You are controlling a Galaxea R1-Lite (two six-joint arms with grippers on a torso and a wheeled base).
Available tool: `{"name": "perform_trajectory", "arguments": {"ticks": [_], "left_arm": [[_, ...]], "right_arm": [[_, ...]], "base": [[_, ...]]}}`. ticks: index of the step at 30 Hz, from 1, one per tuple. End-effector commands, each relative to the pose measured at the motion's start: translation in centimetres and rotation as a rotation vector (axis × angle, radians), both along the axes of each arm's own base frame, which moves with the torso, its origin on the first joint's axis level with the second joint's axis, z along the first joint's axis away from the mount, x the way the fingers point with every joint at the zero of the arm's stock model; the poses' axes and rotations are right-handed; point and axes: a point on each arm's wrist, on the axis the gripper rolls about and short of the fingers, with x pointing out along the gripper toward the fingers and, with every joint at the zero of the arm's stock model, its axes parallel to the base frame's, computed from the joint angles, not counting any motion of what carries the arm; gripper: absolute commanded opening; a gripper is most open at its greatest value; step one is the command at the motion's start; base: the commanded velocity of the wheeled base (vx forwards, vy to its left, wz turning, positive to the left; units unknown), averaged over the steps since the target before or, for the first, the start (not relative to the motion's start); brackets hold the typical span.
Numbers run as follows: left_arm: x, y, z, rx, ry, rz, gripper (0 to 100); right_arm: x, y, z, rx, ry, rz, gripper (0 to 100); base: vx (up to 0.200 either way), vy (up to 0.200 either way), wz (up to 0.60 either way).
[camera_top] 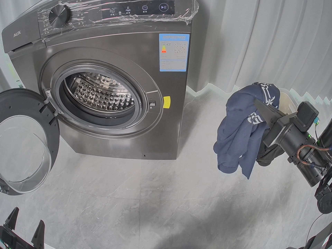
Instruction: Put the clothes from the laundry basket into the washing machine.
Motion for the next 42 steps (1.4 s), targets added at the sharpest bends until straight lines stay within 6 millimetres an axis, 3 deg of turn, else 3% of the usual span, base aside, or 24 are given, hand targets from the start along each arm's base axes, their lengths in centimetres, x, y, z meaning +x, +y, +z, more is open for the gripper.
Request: {"name": "perform_trajectory", "arguments": {"ticks": [1, 11, 35, 42], "left_arm": [[0.0, 0.0, -0.4, 0.000, -0.002, 0.000, 100], [0.0, 0.0, -0.4, 0.000, -0.002, 0.000, 100], [0.0, 0.0, -0.4, 0.000, -0.002, 0.000, 100], [0.0, 0.0, -0.4, 0.000, -0.002, 0.000, 100]], "right_arm": [[0.1, 0.0, -0.1, -0.003, 0.004, -0.003, 0], [0.0, -0.1, -0.5, -0.010, 0.017, -0.002, 0], [-0.7, 0.1, -1.5, -0.038, 0.049, 0.030, 0], [-0.4, 0.2, -1.7, -0.041, 0.056, 0.029, 0]], "base": [[-0.200, 0.000, 0.00], [-0.080, 0.000, 0.00], [0.000, 0.200, 0.00], [0.000, 0.000, 0.00]]}}
